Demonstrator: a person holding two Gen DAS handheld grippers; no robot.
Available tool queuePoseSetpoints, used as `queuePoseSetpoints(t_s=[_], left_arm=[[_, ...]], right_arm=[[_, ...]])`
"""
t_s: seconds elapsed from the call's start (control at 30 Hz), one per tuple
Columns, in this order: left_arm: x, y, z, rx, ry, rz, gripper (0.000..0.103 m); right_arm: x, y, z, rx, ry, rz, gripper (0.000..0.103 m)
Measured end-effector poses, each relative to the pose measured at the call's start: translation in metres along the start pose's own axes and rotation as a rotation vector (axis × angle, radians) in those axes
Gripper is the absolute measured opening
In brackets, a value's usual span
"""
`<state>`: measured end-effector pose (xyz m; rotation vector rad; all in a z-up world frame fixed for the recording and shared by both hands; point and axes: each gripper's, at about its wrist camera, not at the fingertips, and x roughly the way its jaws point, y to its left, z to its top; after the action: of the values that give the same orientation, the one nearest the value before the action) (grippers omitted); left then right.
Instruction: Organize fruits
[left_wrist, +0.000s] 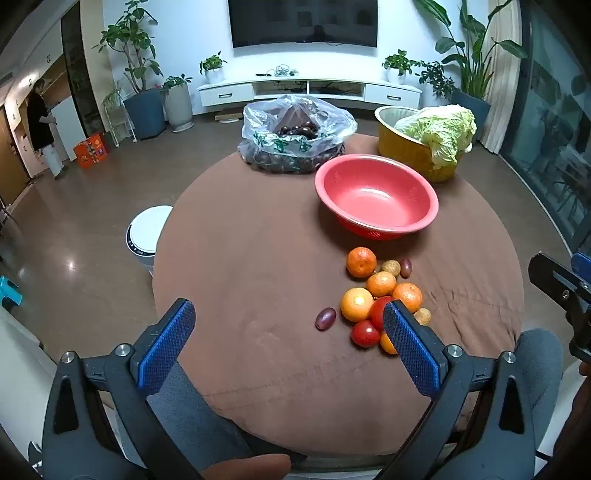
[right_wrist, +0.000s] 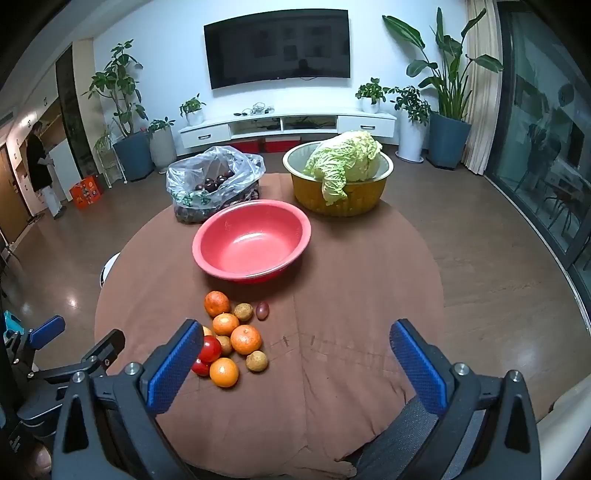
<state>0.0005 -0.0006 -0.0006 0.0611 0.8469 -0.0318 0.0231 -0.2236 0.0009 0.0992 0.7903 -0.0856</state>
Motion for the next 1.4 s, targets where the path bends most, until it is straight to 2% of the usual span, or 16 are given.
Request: queuePoseSetpoints(t_s=[0.27,0.7,1.4], left_arm=[[0.010,0.002,0.003,-0.009,0.024,0.019,0.103],[0.015,0.007,-0.003,-0.019,0.028,0.045,0.103],[0.030,0.006,-0.007,-0.018,0.052,0.046,0.103]], right_arm=[[0.018,0.007,-0.007,-0.028,0.013,-0.026,0.103],[0.019,0.009,-0.012,-0.035,0.064,-0.035,0.103],[0.027,0.008,-0.019,-0.022,0.103,-0.025,0.103]])
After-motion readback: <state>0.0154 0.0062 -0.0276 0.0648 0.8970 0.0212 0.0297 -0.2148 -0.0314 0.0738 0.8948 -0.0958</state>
